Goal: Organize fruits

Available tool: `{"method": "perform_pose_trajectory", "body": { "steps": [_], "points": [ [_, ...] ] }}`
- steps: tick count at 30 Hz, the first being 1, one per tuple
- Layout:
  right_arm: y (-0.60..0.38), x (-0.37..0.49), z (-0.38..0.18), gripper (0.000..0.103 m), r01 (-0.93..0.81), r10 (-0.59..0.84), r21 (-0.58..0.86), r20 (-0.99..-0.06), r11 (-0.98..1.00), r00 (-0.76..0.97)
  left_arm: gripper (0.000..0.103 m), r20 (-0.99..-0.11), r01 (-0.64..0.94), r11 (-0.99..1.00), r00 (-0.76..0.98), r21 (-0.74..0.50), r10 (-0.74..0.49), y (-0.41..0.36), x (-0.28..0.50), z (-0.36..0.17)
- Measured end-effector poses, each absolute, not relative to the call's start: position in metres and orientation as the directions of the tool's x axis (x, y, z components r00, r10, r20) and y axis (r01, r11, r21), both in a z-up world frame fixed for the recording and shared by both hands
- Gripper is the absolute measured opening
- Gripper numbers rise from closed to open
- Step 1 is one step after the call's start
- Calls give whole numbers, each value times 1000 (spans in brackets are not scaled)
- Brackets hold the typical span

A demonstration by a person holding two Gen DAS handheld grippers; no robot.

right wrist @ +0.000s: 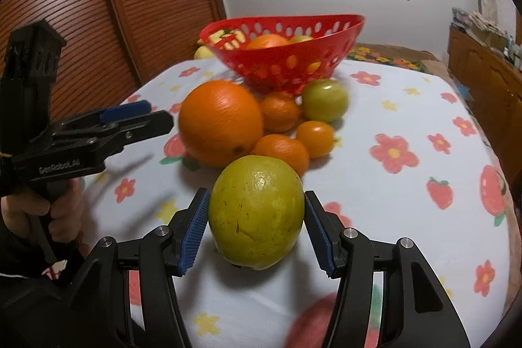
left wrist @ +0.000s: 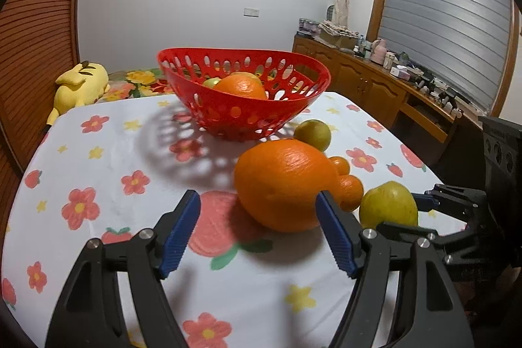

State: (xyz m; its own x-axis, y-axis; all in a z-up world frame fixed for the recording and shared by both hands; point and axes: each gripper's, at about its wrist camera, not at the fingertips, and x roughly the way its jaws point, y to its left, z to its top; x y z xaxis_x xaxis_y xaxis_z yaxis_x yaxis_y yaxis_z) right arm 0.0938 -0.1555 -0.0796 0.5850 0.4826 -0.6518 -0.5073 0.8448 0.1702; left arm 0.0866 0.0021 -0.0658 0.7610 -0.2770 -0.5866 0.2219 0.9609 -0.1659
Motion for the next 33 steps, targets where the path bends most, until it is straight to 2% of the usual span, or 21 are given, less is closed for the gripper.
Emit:
{"method": "perform_pose_trajectory", "body": {
  "steps": [8, 14, 24, 33],
  "points": [
    [-184, 104, -79, 59, -435, 417, 142, -643, 889, 642, 73, -587, 257, 953, 751, -161, -302, -15, 97, -59],
    [-189, 117, -83, 59, -420, 398, 130, -649, 898, 649, 75, -621, 266, 952, 724, -151, -300, -23, 111, -61],
    [-191, 124, -89, 59, -419, 397, 134, -655, 898, 643, 85, -659, 259, 947, 682, -191, -319, -28, 124, -72],
    [-192, 122, -90, 59, -414, 398, 137, -646, 900, 651, 91, -675, 256, 953, 675, -162, -296, -36, 134, -75]
  ]
}}
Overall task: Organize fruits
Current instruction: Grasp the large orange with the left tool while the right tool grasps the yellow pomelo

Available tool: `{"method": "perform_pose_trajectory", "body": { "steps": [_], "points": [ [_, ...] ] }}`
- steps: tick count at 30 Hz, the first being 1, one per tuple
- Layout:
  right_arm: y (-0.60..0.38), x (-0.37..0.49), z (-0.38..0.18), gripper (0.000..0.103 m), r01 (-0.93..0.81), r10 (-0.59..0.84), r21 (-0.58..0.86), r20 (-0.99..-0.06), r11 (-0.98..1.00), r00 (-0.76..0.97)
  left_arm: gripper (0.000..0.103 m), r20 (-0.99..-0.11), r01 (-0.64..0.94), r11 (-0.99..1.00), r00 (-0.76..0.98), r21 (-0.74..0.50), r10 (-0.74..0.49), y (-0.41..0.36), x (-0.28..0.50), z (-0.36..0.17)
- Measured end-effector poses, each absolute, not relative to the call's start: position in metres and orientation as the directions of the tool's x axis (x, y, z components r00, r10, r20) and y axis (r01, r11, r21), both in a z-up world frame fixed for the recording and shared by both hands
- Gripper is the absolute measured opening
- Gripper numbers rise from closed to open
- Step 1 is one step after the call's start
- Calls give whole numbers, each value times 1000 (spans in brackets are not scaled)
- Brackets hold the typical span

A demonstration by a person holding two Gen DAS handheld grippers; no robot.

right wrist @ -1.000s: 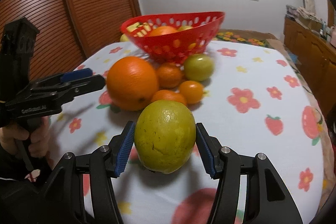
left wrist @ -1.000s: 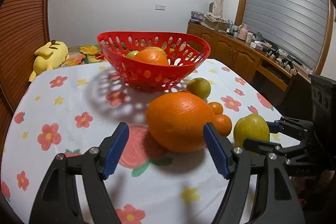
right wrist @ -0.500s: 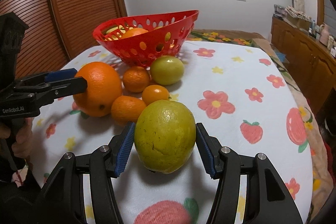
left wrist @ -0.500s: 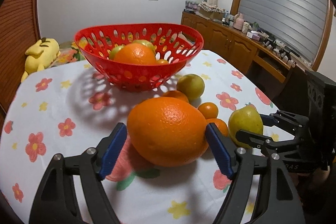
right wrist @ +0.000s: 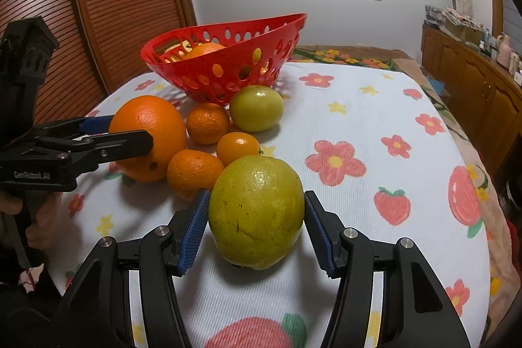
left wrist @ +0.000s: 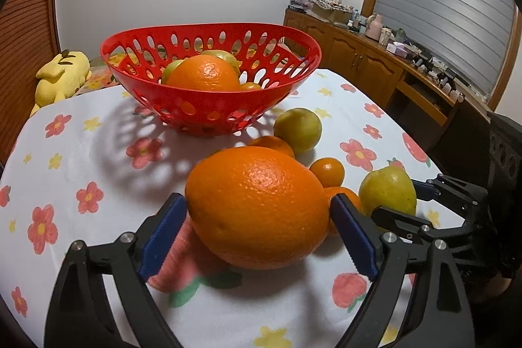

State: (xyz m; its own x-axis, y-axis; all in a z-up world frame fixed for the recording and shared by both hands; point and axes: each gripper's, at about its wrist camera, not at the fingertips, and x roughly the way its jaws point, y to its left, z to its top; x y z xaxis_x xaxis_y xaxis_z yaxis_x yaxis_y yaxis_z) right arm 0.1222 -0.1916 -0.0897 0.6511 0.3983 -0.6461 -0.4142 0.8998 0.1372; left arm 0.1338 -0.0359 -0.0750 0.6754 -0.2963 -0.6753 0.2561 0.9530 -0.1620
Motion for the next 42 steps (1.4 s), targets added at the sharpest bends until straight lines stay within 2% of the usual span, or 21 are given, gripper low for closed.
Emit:
{"method": "perform_pose_trajectory", "body": {
  "steps": [21, 28, 42],
  "points": [
    [-191, 122, -90, 59, -411, 401, 145, -644, 900, 652, 96, -699, 264, 947, 643, -183, -314, -36, 150, -87],
    [-191, 122, -90, 59, -410, 402, 148, -644, 900, 651, 94, -683, 268, 939, 646, -215, -341, -30, 148, -87],
    [-190, 124, -91, 59, -410, 395, 137, -647, 902, 652, 91, -656, 242, 949, 686, -204, -315, -9, 133, -77]
  ]
}}
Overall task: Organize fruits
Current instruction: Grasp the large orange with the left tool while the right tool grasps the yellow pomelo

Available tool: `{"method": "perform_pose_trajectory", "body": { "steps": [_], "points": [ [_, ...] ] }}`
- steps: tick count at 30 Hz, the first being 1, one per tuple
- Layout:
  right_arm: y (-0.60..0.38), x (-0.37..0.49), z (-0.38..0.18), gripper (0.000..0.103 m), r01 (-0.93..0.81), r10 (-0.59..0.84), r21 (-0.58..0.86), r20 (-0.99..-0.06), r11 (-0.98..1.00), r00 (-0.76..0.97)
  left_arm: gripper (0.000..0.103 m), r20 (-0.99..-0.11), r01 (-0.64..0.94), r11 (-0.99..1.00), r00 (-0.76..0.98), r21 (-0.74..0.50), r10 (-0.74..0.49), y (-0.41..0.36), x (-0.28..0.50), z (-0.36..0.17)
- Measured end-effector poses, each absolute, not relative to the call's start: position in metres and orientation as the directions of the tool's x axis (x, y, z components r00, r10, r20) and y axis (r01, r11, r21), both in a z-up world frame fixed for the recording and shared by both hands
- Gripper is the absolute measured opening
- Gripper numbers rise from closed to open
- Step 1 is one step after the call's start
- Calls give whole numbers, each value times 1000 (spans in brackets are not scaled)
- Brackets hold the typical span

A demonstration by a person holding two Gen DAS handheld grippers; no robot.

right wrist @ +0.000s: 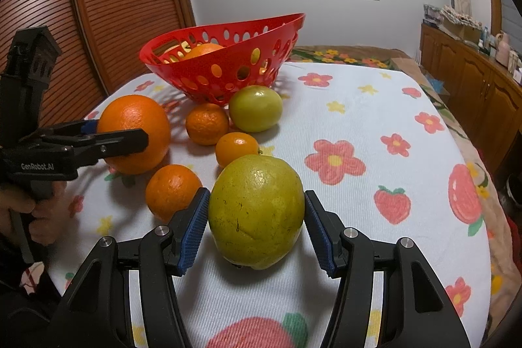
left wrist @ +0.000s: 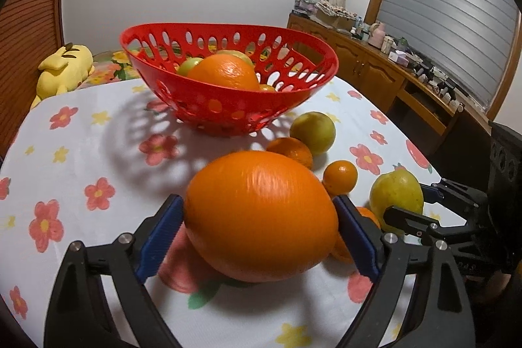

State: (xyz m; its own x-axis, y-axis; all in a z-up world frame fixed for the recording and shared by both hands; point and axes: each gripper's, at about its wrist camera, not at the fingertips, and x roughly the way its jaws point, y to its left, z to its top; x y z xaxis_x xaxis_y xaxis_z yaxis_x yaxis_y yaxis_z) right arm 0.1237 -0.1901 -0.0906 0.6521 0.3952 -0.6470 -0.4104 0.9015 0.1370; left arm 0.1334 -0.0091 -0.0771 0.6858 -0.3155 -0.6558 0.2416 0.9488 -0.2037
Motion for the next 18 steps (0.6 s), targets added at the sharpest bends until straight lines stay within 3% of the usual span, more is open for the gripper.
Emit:
{"method": "perform_pose_trajectory", "body": {
  "steps": [18],
  "points": [
    [-189, 126, -90, 59, -419, 387, 121, -662, 900, 642, 94, -664, 244, 953, 685, -179, -300, -5, 125, -79]
  ]
}}
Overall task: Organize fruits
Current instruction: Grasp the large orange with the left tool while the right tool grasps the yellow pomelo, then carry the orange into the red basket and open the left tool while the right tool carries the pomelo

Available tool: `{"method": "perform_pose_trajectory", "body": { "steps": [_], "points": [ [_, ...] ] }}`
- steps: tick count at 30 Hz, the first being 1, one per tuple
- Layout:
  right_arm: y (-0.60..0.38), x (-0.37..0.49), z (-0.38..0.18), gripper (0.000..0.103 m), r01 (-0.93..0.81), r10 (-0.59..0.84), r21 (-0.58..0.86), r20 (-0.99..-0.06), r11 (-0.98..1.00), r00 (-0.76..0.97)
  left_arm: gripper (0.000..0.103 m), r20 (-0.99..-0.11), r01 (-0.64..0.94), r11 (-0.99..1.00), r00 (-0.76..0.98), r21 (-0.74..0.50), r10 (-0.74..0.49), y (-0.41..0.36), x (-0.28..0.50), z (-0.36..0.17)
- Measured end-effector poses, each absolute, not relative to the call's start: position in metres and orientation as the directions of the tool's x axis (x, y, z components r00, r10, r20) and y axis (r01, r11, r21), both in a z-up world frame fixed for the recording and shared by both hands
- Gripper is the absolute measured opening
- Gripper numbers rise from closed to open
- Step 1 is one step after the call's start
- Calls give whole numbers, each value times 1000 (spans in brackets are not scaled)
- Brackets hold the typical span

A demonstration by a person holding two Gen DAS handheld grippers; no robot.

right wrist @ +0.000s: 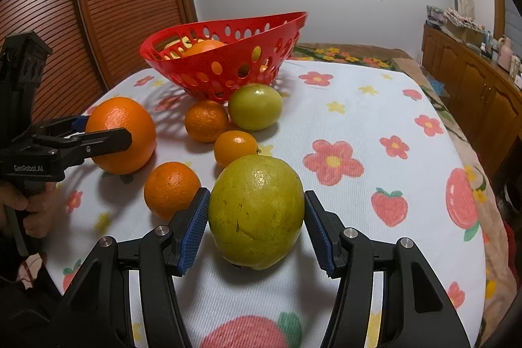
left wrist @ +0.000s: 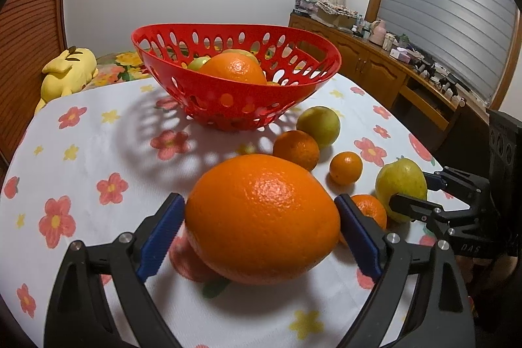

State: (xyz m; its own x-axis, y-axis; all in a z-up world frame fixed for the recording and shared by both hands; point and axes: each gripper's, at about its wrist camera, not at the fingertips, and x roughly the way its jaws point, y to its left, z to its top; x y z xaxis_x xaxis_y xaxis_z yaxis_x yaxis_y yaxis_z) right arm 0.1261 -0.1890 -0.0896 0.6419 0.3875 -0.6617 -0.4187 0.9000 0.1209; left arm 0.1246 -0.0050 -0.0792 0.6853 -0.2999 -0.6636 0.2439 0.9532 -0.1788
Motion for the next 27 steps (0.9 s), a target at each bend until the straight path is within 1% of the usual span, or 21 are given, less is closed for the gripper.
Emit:
{"method": "perform_pose_trajectory", "body": {
  "steps": [6, 9, 13, 19, 27],
  "points": [
    [-189, 126, -90, 59, -420, 386, 117, -663, 900, 642, 95, -678, 251, 950, 667, -186, -309, -5, 124, -82],
    [-189, 126, -90, 59, -422, 384, 113, -665, 899, 640, 92, -672, 254, 947, 669, -195, -318, -3, 121, -81],
    [-188, 126, -88, 59, -433, 388, 109, -669, 895, 634, 91, -660, 249, 945, 677, -212, -326, 1, 121, -80],
    [-194, 128, -68, 59, -446, 416, 127, -642, 886, 645, 91, -606, 252, 939, 718, -232, -343, 10, 116, -53],
    [-189, 135, -35, 59, -477, 439, 110, -604, 872, 665, 91, -545, 263, 948, 775, -181, -319, 18, 126, -6]
  ]
}}
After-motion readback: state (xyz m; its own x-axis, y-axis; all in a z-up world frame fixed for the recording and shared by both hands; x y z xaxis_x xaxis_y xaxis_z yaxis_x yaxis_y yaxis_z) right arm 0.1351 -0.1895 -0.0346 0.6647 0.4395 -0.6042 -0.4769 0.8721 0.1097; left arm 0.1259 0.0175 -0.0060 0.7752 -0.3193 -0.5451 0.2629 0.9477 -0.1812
